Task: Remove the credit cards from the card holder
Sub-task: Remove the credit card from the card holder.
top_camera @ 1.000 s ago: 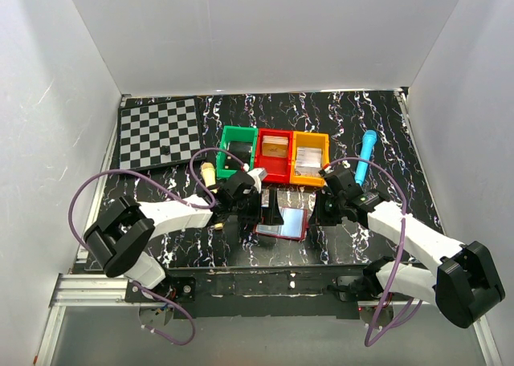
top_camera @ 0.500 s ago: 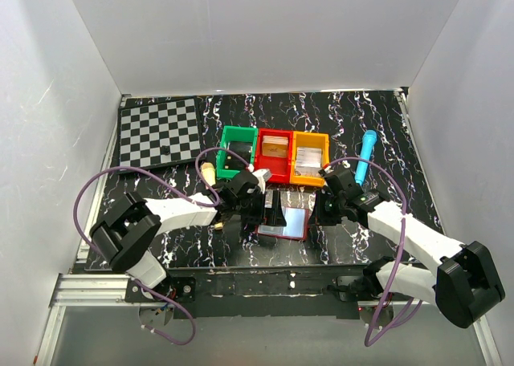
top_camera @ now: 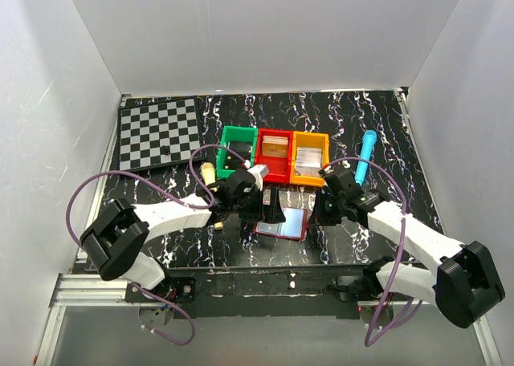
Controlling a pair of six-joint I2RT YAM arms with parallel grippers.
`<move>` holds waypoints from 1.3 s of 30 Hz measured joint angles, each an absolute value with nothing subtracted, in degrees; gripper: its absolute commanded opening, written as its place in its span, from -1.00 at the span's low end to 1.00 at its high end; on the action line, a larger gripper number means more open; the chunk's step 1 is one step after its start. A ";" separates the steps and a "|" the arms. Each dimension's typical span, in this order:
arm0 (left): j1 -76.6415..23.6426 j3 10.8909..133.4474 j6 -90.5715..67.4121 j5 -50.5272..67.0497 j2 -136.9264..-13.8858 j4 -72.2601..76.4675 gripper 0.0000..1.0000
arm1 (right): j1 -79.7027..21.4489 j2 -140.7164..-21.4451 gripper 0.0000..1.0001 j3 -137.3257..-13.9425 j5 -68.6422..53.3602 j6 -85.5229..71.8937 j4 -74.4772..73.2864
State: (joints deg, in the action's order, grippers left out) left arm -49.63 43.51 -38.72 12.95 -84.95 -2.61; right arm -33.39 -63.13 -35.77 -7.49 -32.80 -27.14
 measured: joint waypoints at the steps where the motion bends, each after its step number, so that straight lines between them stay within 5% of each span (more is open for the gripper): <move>1: -49.63 43.51 -38.61 13.02 -85.06 -2.57 0.89 | -33.39 -63.13 -0.97 -35.77 -7.49 -32.77 -27.14; 39: -52.10 49.89 -35.24 21.04 -95.81 -0.95 0.86 | -33.36 -63.94 -0.97 -35.77 -8.12 -32.75 -26.98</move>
State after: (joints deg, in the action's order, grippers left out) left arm -52.10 49.89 -35.24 21.04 -95.81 -0.95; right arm -33.36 -63.94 -35.77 -8.12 -32.75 -26.98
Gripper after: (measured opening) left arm 0.930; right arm 0.039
